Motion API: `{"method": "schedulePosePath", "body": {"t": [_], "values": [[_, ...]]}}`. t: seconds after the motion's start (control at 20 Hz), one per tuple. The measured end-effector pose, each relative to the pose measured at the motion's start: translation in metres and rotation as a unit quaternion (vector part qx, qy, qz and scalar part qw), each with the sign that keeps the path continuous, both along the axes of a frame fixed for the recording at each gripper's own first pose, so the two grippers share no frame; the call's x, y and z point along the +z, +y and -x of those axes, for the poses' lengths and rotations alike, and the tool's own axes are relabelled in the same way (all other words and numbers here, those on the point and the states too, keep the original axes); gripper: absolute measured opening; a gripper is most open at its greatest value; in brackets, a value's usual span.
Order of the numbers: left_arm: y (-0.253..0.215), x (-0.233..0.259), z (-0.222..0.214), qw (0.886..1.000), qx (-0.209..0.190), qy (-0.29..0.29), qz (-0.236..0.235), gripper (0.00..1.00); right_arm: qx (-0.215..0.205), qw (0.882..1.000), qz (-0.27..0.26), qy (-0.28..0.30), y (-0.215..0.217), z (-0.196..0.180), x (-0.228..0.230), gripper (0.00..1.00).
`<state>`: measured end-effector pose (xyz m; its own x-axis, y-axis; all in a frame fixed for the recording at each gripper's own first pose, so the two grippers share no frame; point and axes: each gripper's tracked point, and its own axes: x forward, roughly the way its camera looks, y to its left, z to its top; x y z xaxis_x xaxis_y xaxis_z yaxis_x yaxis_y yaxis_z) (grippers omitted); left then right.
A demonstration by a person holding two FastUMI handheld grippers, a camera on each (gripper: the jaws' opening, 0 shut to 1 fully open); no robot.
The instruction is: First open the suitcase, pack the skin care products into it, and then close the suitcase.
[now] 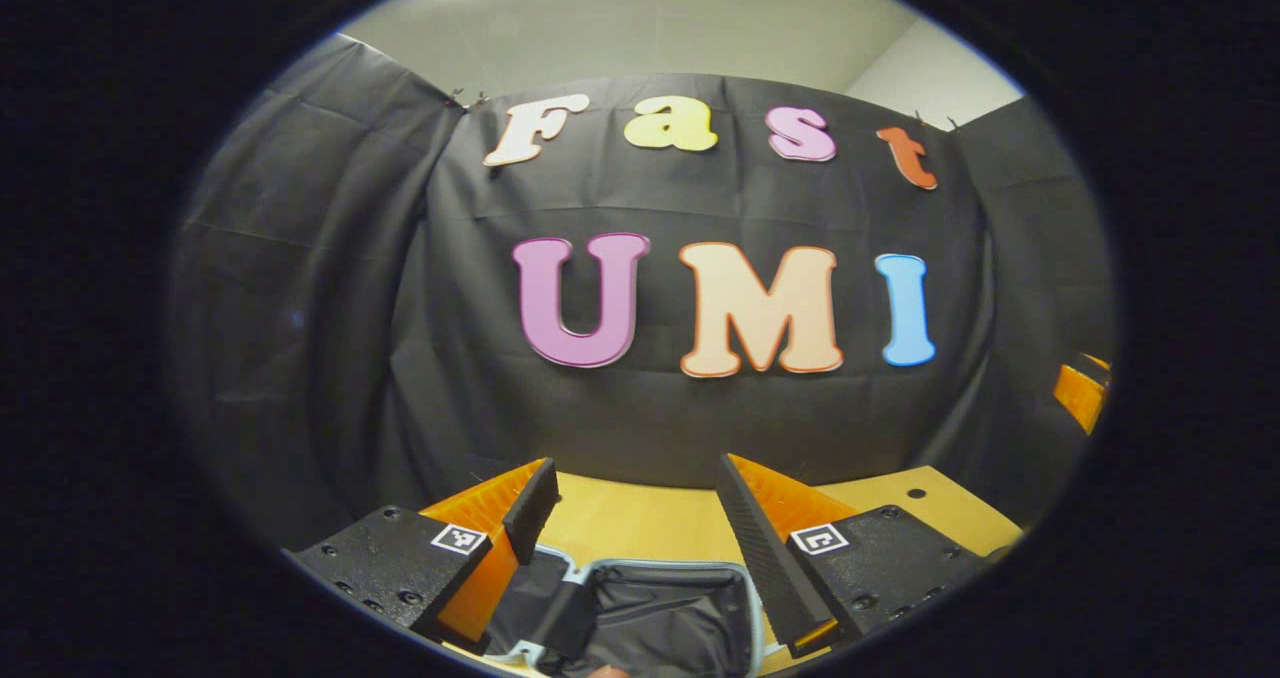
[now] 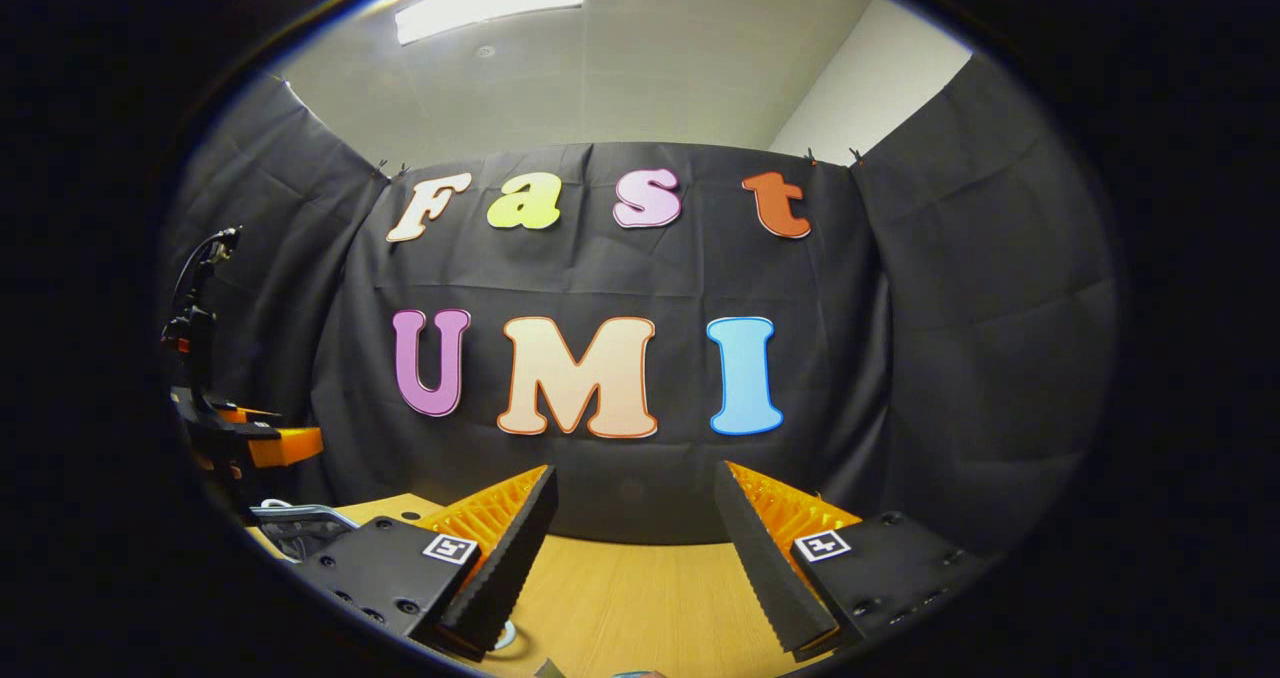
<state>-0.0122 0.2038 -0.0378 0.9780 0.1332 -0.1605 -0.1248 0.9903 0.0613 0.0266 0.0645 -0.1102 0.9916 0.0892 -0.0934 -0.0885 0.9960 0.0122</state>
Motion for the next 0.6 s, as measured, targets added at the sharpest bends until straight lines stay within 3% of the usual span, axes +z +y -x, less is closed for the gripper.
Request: {"method": "schedulePosePath", "body": {"t": [0.6], "values": [[-0.141, -0.074, 0.015, 0.993, -0.086, 0.067, 0.037, 0.94, -0.009, 1.000, 0.006, 0.006, -0.067, 0.023, -0.008, 0.99]]}}
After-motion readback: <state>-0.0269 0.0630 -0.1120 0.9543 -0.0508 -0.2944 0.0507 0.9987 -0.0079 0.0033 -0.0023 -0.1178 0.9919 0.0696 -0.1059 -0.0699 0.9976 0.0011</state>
